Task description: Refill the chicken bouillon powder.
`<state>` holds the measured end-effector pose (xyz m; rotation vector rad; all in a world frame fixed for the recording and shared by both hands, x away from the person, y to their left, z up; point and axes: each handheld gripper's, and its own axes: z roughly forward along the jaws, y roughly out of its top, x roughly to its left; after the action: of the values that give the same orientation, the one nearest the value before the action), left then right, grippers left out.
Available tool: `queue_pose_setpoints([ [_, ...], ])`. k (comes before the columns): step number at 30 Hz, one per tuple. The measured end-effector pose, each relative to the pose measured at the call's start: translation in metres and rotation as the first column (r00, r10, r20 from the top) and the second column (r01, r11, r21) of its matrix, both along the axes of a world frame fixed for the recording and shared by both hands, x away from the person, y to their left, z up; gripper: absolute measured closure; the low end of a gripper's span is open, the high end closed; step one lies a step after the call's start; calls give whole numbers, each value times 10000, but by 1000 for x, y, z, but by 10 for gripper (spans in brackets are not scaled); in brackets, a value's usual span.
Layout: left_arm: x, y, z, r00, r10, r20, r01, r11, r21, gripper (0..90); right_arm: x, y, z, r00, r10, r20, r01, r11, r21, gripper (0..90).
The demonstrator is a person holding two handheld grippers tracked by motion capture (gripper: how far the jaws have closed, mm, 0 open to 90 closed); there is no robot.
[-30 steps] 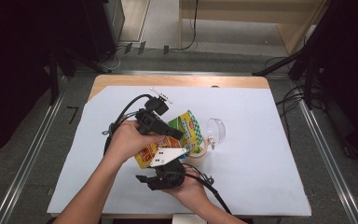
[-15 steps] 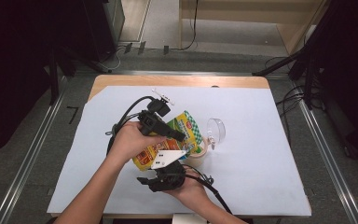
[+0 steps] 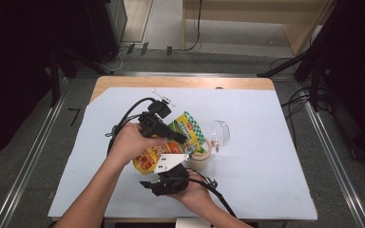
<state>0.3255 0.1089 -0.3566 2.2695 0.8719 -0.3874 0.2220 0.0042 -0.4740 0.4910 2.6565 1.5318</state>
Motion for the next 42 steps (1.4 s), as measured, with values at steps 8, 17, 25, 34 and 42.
queue_pose_setpoints([
  [8,-5,13,3,9996,156,220,-160,9997,164,888,1,-2,0,9999,-88,-59,88,9999,57,505],
  [17,-11,29,3,9994,107,321,-107,9999,15,888,-2,-2,-2,10000,-35,14,34,9999,165,457],
  [25,-11,38,3,9996,14,298,-7,9997,-233,888,-2,-5,-1,9996,-212,186,212,9998,4,453],
  [34,-10,42,3,9990,-322,302,336,9984,-454,888,-5,-15,-3,9988,-485,87,485,9988,-60,446],
  [42,-9,51,8,9976,-481,499,535,9923,-1118,888,-8,-25,5,9954,-879,386,891,9956,-293,438],
])
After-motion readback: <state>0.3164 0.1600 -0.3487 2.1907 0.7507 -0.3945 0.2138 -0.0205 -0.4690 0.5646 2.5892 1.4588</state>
